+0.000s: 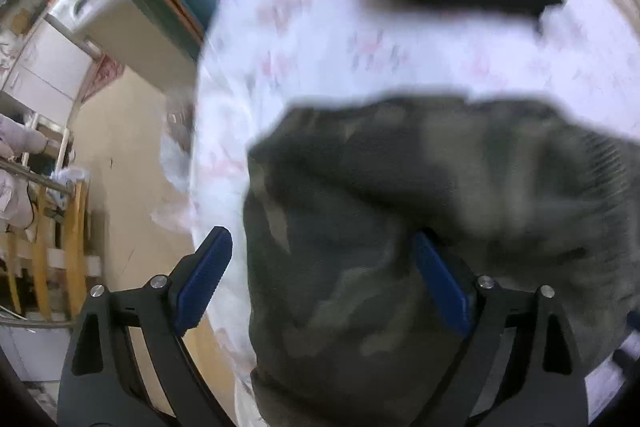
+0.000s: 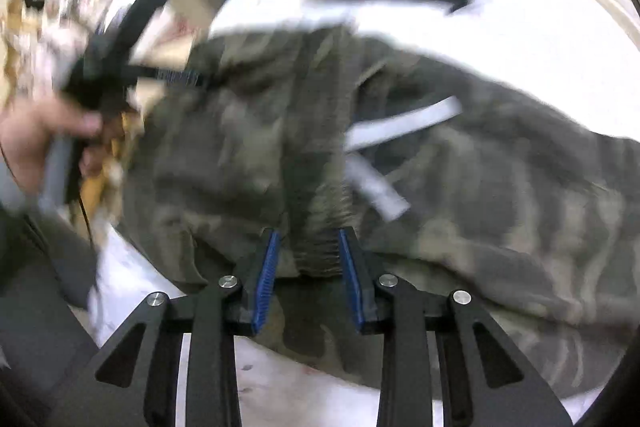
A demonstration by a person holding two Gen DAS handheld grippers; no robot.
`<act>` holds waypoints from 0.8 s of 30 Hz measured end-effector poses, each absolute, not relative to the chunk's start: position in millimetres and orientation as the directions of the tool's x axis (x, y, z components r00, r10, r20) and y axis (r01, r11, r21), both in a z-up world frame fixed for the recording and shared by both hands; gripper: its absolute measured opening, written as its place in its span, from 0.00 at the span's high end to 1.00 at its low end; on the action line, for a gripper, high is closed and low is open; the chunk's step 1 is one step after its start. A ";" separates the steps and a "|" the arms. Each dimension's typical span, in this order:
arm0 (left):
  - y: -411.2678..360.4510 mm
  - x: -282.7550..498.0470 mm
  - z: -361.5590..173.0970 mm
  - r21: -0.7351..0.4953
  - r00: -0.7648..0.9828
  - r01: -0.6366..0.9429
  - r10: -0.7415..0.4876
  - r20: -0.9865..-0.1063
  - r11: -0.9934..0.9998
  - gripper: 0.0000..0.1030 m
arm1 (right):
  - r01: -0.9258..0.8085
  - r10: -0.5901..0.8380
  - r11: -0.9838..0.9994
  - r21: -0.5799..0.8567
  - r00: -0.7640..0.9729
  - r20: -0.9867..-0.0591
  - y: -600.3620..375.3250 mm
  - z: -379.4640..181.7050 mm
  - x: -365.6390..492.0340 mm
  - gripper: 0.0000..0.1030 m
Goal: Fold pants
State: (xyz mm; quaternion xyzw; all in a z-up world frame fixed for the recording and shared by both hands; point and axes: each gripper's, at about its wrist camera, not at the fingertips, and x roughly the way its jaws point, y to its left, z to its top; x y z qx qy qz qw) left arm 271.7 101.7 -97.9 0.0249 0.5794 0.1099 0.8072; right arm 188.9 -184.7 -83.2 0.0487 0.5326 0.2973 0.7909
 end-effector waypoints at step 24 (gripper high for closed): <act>66.5 255.2 -64.7 -0.016 0.437 -0.035 0.001 -0.899 0.999 0.13 | 0.629 0.103 0.675 0.385 0.437 -0.894 -502.4 -146.0 188.0 0.90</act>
